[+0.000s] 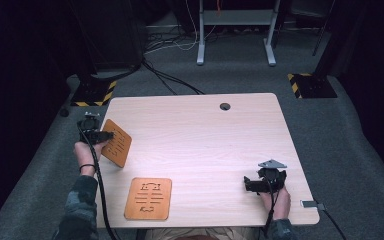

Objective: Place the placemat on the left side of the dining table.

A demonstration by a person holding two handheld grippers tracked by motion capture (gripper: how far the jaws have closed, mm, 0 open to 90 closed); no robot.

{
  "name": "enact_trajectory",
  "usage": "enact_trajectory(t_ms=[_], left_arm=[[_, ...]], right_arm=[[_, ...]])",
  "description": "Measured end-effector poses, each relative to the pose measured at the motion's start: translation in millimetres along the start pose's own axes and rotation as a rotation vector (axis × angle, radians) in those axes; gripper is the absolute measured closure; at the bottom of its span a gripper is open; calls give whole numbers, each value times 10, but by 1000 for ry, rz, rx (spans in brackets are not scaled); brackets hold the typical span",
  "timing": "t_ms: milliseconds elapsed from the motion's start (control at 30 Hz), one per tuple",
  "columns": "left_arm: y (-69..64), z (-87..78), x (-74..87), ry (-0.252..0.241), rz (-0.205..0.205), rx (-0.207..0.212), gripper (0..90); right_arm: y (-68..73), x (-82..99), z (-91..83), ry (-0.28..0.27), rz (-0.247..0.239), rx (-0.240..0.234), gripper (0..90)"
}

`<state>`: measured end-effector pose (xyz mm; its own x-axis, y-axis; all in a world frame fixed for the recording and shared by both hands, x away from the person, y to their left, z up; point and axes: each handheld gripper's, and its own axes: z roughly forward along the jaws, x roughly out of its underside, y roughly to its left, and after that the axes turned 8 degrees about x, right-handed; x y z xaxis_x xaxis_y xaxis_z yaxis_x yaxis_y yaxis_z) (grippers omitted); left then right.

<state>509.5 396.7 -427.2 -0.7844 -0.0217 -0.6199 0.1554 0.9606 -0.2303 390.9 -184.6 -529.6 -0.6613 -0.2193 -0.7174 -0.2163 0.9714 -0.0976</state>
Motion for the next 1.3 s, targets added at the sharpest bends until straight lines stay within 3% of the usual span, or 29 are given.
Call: enact_trajectory(t_ms=[467,933,1233,1300], left_arm=[[100,126,59,31,-17,-13,586],[196,182,107,53,-44,7,520],[280,247,181,29,-79,35,470],[303,252,187,43,-67,36,456]], right_arm=[[0,0,0,0,0,0,0],[0,0,0,0,0,0,0],[0,0,0,0,0,0,0],[0,0,0,0,-1,0,0]])
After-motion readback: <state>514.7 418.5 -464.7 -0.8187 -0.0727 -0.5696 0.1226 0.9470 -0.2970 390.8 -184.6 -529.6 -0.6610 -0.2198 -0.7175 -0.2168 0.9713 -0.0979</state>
